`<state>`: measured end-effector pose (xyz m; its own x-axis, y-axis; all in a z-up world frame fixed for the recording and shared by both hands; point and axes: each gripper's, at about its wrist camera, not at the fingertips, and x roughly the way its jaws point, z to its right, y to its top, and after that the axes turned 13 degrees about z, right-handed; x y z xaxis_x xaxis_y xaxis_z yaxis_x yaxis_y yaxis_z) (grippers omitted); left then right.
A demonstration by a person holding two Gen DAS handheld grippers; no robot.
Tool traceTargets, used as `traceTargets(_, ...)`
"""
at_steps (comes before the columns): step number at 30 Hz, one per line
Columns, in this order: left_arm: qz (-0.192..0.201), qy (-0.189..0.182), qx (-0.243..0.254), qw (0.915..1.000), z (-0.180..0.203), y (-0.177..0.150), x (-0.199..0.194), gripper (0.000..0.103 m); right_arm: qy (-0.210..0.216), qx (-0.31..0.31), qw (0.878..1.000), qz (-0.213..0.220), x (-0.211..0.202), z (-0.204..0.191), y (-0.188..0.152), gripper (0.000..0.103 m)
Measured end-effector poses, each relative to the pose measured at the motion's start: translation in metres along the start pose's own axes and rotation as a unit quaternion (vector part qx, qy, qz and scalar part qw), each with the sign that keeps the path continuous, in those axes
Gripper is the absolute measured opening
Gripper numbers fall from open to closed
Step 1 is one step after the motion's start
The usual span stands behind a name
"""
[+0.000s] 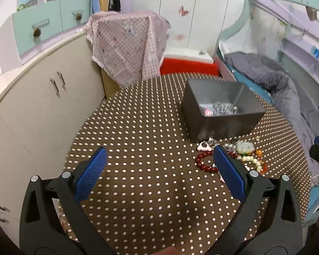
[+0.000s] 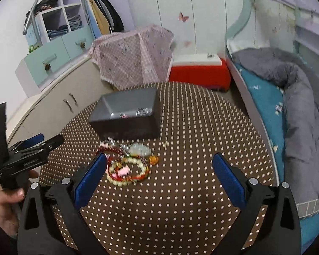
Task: Organize jewelry
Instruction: 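Grasp the red bead bracelet with the left tool while the right tool grasps a red trinket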
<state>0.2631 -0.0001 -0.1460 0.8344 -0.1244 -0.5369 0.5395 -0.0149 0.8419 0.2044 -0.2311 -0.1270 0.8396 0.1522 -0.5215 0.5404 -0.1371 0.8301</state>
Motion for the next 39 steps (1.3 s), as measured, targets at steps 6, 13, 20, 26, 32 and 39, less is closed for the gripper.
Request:
traceTargets(6, -0.048, 0.002, 0.026, 0.9985, 0.013, -0.014, 0.041, 0.097, 0.005, 0.010, 1.000, -0.027, 0.015, 0.009, -0.015, 0.096)
traceTargets(13, -0.086, -0.011, 0.056, 0.9947, 0.030, -0.028, 0.065, 0.091, 0.009, 0.015, 0.999, -0.042, 0.027, 0.013, -0.022, 0.096)
traceTargets(20, -0.077, -0.068, 0.081, 0.9914, 0.048, -0.028, 0.053, 0.019, 0.017, 0.013, 0.998, -0.051, 0.034, 0.009, -0.024, 0.096)
traceTargets(26, -0.063, -0.096, 0.064, 0.9913, 0.046, -0.027, 0.030, 0.008, 0.035, 0.013, 0.996, -0.076, 0.046, -0.003, -0.033, 0.075)
traceTargets(32, -0.037, -0.106, 0.061, 0.9918, 0.047, -0.023, 0.004, 0.008, 0.055, 0.042, 0.993, -0.096, 0.064, -0.009, -0.039, 0.047)
traceTargets(39, -0.021, -0.110, 0.052, 0.9923, 0.039, -0.016, -0.005, 0.008, 0.063, 0.021, 0.994, -0.083, 0.049, -0.012, -0.035, 0.005)
